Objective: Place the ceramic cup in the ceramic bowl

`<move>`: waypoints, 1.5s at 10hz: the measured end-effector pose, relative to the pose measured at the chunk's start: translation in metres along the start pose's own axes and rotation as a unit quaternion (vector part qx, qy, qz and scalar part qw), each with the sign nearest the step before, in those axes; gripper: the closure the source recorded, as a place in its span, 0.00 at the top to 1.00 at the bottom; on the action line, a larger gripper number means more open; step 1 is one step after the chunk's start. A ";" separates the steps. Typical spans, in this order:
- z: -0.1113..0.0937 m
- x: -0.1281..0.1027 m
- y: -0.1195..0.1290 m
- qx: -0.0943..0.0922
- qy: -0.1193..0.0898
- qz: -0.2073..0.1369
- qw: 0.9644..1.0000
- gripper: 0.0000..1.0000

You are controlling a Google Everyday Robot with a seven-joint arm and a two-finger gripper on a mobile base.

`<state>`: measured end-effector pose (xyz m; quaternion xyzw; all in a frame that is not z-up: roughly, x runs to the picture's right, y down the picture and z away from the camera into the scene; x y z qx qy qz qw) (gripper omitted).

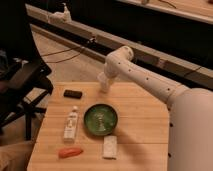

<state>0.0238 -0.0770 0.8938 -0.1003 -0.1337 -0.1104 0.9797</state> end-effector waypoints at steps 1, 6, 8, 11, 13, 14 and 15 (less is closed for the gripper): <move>0.010 0.001 -0.001 -0.004 -0.007 0.007 1.000 0.65; 0.036 0.016 0.014 -0.028 -0.019 0.035 0.999 0.65; 0.042 0.019 0.018 -0.034 -0.025 0.046 0.998 0.65; 0.051 0.019 0.018 -0.029 -0.030 0.054 0.998 0.49; 0.053 0.019 0.014 -0.021 -0.025 0.054 0.998 0.32; 0.054 0.021 0.014 -0.019 -0.021 0.058 0.998 0.22; 0.054 0.024 0.014 -0.017 -0.016 0.061 0.998 0.11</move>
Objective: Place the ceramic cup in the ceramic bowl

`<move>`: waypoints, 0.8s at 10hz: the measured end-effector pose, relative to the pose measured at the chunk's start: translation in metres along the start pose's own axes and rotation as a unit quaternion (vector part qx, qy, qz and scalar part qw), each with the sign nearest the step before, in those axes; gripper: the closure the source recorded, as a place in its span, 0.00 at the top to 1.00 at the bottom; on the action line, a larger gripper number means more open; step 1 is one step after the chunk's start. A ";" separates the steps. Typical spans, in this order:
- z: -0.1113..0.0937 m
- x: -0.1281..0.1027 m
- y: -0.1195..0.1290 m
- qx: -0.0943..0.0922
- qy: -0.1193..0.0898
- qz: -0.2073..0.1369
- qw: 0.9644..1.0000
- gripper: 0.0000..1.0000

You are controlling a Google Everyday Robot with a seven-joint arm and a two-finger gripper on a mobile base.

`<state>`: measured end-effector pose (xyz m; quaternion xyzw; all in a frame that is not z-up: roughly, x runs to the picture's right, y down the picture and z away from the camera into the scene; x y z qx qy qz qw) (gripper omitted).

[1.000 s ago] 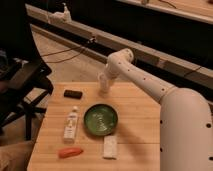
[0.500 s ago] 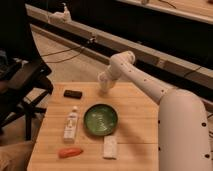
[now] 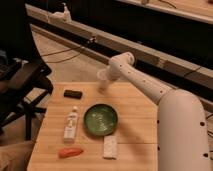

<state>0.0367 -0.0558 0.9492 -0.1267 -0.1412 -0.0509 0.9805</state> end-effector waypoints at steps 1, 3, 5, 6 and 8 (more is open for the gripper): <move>-0.001 0.000 0.000 0.002 0.002 0.001 1.000 0.03; -0.005 -0.002 -0.004 0.009 0.004 0.002 1.000 0.00; -0.027 -0.003 -0.019 0.031 0.014 -0.003 0.999 0.00; -0.049 -0.006 -0.029 0.045 0.019 -0.009 0.999 0.00; -0.082 -0.015 -0.035 0.058 0.020 -0.028 0.998 0.00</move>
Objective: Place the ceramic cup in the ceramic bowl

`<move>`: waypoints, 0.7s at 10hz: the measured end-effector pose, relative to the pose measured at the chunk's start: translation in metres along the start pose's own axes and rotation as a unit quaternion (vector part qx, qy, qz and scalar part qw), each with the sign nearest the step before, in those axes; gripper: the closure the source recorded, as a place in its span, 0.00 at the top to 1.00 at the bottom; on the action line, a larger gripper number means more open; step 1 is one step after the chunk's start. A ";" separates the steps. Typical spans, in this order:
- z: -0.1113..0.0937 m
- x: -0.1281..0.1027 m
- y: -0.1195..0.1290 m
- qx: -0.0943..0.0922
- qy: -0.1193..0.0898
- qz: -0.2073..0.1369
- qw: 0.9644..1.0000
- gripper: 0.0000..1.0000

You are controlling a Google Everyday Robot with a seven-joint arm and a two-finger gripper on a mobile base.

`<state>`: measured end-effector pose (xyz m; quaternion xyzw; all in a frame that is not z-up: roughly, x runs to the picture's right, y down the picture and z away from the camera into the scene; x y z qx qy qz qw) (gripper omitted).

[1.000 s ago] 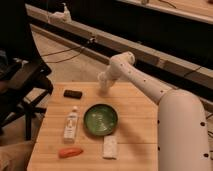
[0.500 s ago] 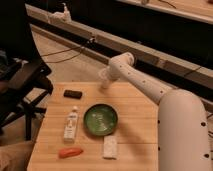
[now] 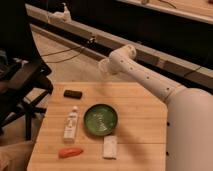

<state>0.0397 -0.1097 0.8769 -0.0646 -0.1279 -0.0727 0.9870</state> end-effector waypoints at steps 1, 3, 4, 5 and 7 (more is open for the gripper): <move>-0.018 -0.005 0.001 0.002 -0.003 -0.019 1.000 0.00; -0.057 -0.018 0.016 0.000 -0.017 -0.064 0.998 0.00; -0.071 -0.023 0.028 -0.006 -0.024 -0.084 0.996 0.00; -0.091 -0.031 0.048 -0.017 -0.040 -0.113 0.993 0.00; -0.120 -0.040 0.084 -0.039 -0.067 -0.147 0.986 0.00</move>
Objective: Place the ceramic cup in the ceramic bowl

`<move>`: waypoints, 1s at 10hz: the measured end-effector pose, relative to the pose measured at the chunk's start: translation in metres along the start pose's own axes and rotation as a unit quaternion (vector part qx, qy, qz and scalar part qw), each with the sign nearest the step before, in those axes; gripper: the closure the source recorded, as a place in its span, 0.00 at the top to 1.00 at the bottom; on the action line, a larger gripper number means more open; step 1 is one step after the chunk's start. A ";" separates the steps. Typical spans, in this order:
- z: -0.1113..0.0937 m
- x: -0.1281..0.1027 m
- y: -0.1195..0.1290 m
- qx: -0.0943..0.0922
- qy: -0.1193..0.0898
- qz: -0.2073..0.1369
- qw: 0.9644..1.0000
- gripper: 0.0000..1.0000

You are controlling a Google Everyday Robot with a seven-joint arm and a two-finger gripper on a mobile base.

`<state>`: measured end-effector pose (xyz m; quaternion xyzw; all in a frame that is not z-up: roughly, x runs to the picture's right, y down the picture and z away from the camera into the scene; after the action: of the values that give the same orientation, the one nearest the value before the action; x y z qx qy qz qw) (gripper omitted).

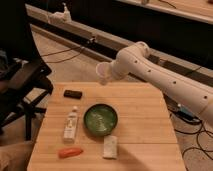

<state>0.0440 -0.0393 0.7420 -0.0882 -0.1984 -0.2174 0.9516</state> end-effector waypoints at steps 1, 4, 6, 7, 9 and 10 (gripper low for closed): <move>-0.010 -0.007 0.016 -0.012 -0.012 -0.008 1.000 0.00; -0.027 -0.028 0.082 -0.078 -0.053 -0.011 0.995 0.00; -0.032 -0.039 0.122 -0.130 -0.073 -0.005 0.989 0.00; -0.035 -0.040 0.135 -0.146 -0.077 -0.002 0.986 0.00; -0.035 -0.041 0.135 -0.147 -0.078 -0.003 0.986 0.00; -0.035 -0.042 0.134 -0.147 -0.078 -0.003 0.986 0.00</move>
<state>0.0816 0.0869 0.6822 -0.2432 -0.2382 -0.2397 0.9092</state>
